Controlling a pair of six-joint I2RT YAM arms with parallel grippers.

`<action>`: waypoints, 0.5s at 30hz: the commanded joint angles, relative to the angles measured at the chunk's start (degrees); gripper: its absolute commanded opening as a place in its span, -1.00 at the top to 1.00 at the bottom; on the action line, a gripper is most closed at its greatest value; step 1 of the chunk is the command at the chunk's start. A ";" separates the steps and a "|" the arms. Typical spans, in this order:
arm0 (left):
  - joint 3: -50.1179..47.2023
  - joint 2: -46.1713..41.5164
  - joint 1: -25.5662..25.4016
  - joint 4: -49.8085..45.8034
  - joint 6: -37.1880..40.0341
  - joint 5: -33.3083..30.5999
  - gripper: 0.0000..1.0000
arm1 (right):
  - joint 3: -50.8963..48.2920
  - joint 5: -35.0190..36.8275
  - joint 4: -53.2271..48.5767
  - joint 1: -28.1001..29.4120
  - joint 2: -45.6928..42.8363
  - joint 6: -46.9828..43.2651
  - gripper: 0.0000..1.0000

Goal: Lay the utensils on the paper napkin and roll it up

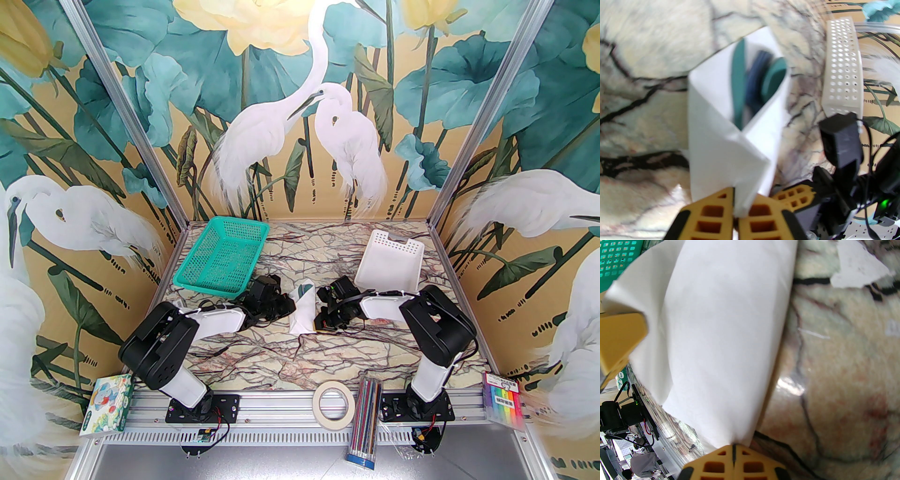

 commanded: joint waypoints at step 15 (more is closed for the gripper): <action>5.26 -1.68 -3.97 -9.32 3.29 -7.15 0.79 | 0.90 4.16 -3.57 0.45 2.36 -1.91 0.91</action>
